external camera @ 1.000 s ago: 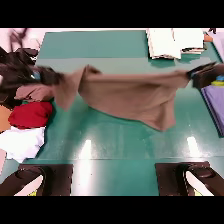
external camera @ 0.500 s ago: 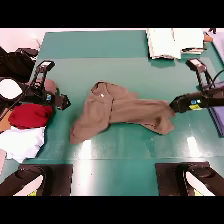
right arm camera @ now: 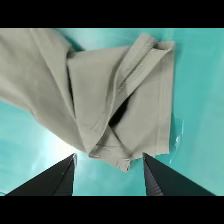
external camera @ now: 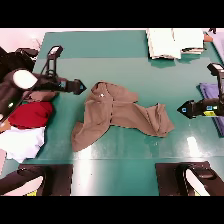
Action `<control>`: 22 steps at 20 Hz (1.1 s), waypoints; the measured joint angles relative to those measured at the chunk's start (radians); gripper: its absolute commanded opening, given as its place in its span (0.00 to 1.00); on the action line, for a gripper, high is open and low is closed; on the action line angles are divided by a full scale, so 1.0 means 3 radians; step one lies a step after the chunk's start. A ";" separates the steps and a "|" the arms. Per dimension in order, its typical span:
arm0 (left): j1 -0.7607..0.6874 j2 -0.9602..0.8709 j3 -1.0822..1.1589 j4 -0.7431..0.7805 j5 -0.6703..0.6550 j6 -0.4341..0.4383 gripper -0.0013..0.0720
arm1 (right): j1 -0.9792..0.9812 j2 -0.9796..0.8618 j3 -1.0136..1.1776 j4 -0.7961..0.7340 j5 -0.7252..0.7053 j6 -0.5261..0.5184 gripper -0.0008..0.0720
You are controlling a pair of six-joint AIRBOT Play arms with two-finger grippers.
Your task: Fold the shirts.
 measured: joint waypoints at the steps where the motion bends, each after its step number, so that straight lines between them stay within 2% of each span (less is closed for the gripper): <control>1: -0.0013 -0.0187 0.0102 -0.0022 0.0081 0.0000 0.79 | -0.0023 0.0006 0.0000 0.0023 -0.0018 0.0000 0.67; 7: -0.0047 -0.1451 0.0978 -0.0083 0.0183 0.0011 0.79 | -0.0080 0.0019 -0.0003 0.0081 -0.0065 0.0005 0.67; 14: -0.0057 -0.2174 0.1483 -0.0085 0.0181 0.0029 0.79 | -0.0088 0.0020 -0.0003 0.0097 -0.0085 0.0010 0.66; 15: -0.0057 -0.2216 0.1502 -0.0086 0.0184 0.0031 0.73 | -0.0086 0.0020 -0.0003 0.0097 -0.0086 0.0010 0.67; 16: -0.0057 -0.2252 0.1516 -0.0086 0.0193 0.0031 0.49 | -0.0086 0.0018 -0.0003 0.0097 -0.0094 0.0011 0.67; 17: -0.0057 -0.2277 0.1525 -0.0086 0.0209 0.0032 0.21 | -0.0086 0.0004 -0.0003 0.0097 -0.0099 0.0011 0.67; 18: -0.0056 -0.2290 0.1535 -0.0088 0.0239 0.0031 0.04 | -0.0086 -0.0027 -0.0003 0.0098 -0.0107 0.0011 0.67; 22: -0.0022 -0.2304 0.1692 -0.0089 0.0230 0.0034 0.05 | -0.0089 -0.0329 -0.0003 0.0081 -0.0163 0.0011 0.67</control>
